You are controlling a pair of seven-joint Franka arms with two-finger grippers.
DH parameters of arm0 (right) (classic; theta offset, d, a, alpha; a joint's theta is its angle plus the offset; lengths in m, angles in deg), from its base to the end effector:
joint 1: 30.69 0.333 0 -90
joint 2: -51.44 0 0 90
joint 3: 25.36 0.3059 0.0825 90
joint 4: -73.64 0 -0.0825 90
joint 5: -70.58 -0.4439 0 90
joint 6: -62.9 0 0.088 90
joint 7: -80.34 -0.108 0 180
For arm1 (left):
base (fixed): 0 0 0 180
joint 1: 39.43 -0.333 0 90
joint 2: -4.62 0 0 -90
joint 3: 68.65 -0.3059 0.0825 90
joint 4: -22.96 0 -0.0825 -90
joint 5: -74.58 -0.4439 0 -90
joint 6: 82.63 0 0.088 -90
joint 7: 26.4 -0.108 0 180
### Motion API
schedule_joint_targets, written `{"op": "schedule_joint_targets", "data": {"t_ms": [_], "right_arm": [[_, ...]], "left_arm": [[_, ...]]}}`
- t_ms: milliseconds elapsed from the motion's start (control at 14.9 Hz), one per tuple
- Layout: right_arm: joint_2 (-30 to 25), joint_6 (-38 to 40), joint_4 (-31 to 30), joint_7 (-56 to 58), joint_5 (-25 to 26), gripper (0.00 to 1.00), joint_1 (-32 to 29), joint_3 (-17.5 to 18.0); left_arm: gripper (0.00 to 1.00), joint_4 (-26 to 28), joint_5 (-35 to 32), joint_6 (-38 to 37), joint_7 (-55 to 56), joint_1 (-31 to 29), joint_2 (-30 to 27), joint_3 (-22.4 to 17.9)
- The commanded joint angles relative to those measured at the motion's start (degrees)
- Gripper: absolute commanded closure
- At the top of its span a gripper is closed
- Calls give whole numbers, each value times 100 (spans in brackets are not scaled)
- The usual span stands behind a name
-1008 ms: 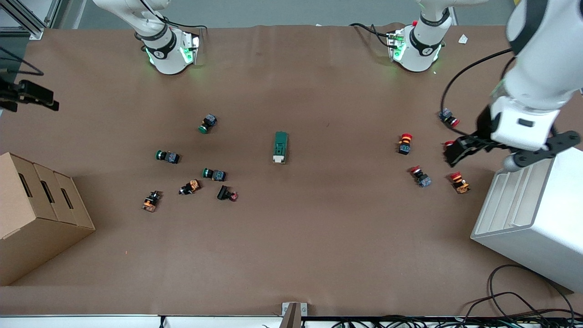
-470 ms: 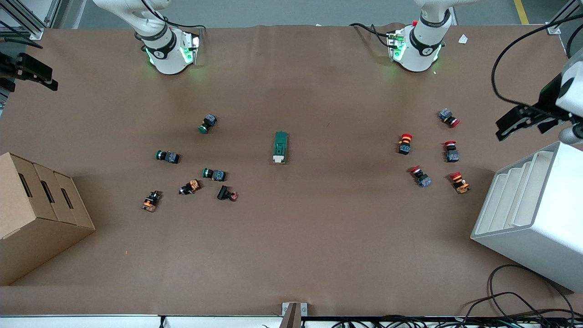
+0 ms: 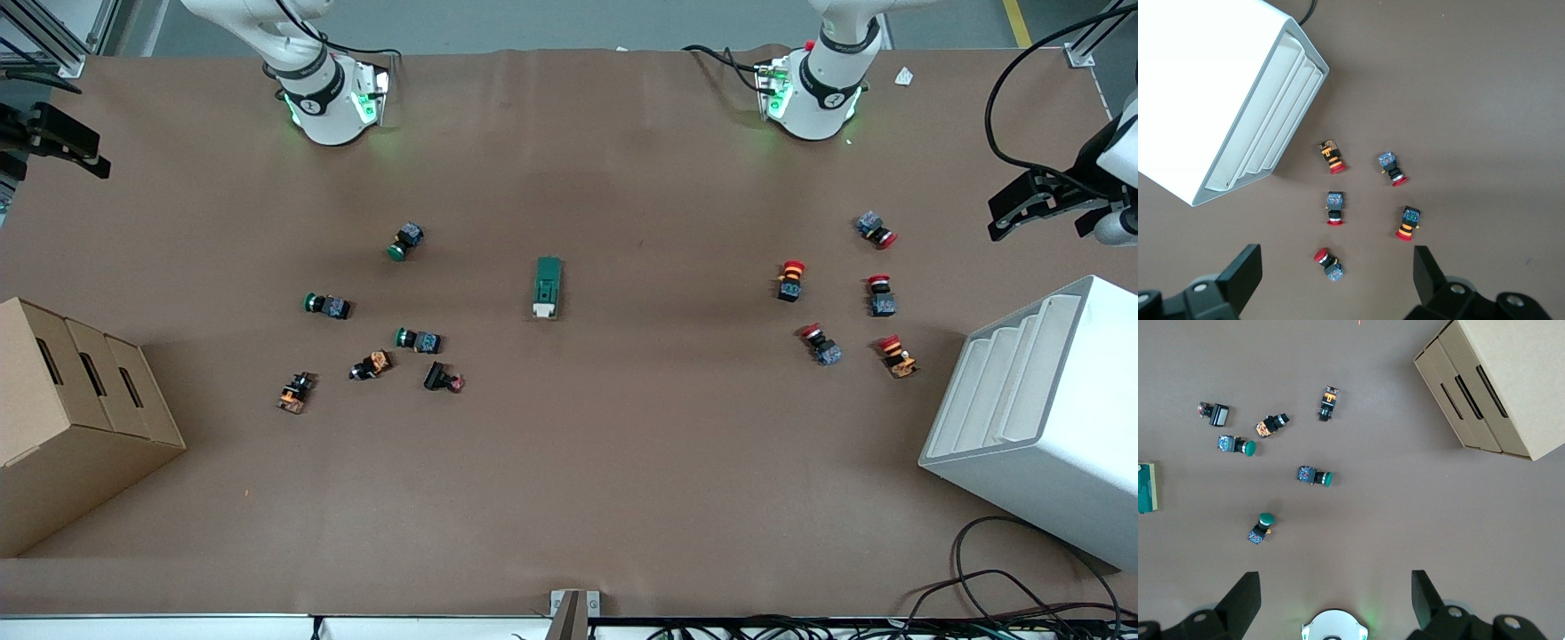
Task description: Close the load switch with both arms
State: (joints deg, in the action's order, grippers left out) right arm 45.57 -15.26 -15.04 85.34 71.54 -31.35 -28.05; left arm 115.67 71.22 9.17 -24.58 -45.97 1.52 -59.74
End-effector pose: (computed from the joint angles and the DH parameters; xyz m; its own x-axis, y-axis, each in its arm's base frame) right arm 0.5587 -0.0363 0.6683 0.9963 0.0262 -0.0819 0.0267 -0.9996 0.0047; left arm 0.6011 -0.0210 0.6237 0.9991 -0.0116 0.0396 -0.0089 -0.9978 -0.0657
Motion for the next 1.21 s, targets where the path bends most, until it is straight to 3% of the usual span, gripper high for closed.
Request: {"op": "schedule_joint_targets", "data": {"t_ms": [0, 538, 1142], "right_arm": [[-160, -121, -176, -60, -113, 0, -110, 58], [-160, 20, -124, -315, -254, 0, -128, 49], [-151, 134, -71, -333, -272, 0, -136, 58]], "left_arm": [[0, 299, 107, -22, -85, 162, -288, -65], [0, 229, 669, -110, -314, 144, -270, -56], [0, 115, 599, -267, -182, 154, -209, 172]]}}
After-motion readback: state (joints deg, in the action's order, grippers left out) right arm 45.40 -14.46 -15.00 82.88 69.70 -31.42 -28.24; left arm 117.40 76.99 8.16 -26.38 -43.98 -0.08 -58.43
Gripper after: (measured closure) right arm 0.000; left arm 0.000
